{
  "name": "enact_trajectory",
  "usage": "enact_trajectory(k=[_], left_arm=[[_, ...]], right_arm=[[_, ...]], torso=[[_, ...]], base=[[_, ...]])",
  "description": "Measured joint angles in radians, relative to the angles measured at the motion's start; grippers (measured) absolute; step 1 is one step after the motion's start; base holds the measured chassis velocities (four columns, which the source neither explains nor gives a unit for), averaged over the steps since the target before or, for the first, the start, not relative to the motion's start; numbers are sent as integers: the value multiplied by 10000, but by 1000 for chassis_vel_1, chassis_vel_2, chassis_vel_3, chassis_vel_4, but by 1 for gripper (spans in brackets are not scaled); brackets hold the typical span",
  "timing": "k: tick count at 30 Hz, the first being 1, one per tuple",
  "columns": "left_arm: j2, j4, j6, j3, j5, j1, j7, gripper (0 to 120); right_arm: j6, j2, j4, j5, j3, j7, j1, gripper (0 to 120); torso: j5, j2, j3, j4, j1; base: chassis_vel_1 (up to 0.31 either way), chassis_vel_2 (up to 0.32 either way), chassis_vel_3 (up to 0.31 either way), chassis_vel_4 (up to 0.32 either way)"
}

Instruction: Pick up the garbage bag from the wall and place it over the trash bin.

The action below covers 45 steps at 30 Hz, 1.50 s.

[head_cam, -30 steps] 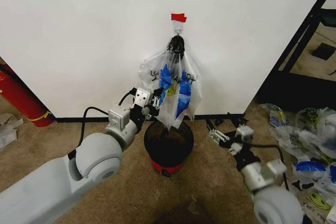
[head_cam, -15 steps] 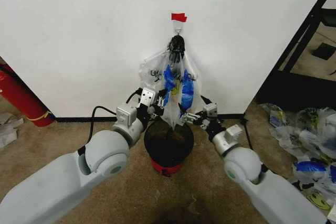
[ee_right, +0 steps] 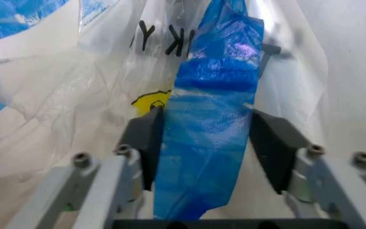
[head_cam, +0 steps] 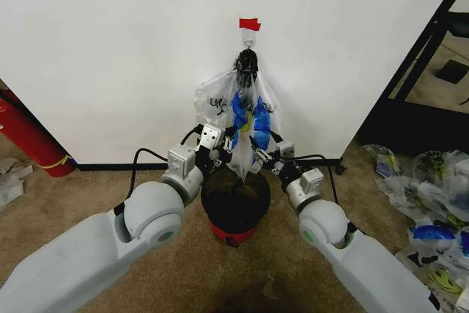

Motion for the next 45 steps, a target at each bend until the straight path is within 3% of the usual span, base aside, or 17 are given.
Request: enact_trajectory(k=[13, 20, 29, 30, 37, 45], left_arm=[[123, -221, -8, -224, 3, 144, 4, 0], [351, -565, -30, -958, 8, 866, 27, 0], [659, -1295, -291, -2509, 523, 3372, 257, 0], [662, -1406, -326, -2691, 687, 3745, 277, 0], [424, -1510, -369, -2739, 1020, 4280, 304, 0], [402, -1835, -406, -2985, 1275, 5144, 335, 0]], right_arm=[[43, 54, 337, -282, 348, 272, -417, 0], [271, -77, 842, -421, 957, -10, -1216, 0], [697, -358, 1642, -438, 1960, -720, -2737, 0], [748, -392, 1714, -439, 2006, -806, -2900, 0], [1007, -279, 2015, -860, 2385, -1038, -4119, 0], [1278, -93, 2327, -1186, 2834, -1169, -5076, 0]], torso=[[1, 0, 0, -1, 0], [0, 0, -1, -2, 0], [0, 0, -1, -3, -1], [1, 1, -2, 7, -1], [0, 1, -2, -7, -1], [1, 1, -1, 0, -1]], base=[[0, 0, 0, 0], [0, 0, 0, 0], [0, 0, 0, 0], [0, 0, 0, 0], [0, 0, 0, 0], [0, 0, 0, 0]])
